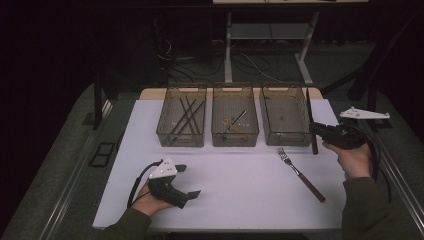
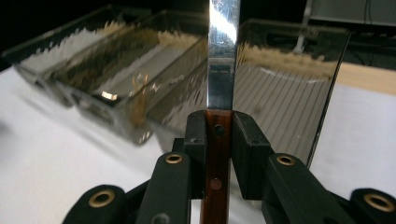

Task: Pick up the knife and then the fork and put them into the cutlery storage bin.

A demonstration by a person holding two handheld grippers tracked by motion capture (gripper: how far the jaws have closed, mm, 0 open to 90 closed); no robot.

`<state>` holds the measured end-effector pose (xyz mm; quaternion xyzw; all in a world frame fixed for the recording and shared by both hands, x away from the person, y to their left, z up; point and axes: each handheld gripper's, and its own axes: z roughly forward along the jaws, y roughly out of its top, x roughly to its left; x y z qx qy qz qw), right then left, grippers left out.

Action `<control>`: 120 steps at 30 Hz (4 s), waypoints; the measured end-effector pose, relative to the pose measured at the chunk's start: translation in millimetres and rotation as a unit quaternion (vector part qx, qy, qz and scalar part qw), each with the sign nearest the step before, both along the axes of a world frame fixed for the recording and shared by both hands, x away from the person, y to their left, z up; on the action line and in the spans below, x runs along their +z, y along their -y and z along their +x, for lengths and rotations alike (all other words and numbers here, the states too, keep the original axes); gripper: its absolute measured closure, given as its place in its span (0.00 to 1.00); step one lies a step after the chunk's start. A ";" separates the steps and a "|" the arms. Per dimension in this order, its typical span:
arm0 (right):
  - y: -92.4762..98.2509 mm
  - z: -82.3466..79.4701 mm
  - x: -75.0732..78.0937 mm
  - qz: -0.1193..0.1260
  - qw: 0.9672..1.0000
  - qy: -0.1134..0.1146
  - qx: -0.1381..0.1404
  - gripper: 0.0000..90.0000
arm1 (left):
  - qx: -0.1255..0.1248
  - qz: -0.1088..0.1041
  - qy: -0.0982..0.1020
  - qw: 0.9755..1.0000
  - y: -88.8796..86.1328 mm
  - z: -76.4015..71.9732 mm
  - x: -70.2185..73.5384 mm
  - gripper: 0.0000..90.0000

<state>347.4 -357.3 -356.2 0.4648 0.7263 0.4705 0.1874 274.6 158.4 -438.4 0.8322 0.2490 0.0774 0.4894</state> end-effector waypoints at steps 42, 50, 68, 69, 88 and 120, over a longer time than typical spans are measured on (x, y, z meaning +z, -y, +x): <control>-22.2 87.2 -37.7 -0.086 0.991 -0.072 -0.070 0.71 | -0.010 -0.002 0.002 1.000 1.6 -1.4 0.7 0.00; -14.9 75.5 -23.6 -0.059 0.994 -0.055 -0.076 0.51 | -0.009 -0.001 0.001 1.000 2.1 -1.9 0.7 0.00; -15.0 11.6 -9.1 -0.057 0.997 -0.049 -0.013 0.34 | -0.006 -0.003 -0.003 1.000 1.0 -1.4 -0.3 0.00; -16.7 8.3 -10.7 -0.060 0.997 -0.051 -0.009 0.33 | -0.006 -0.003 -0.004 1.000 0.7 -1.3 -0.6 0.00; -36.6 -36.3 -43.7 -0.121 0.982 -0.126 0.067 0.43 | -0.004 -0.001 -0.005 1.000 -1.8 -2.4 0.1 0.00; -42.0 -46.1 -75.4 -0.198 0.956 -0.205 0.070 0.81 | -0.006 -0.003 -0.007 1.000 0.3 -2.3 -0.6 0.00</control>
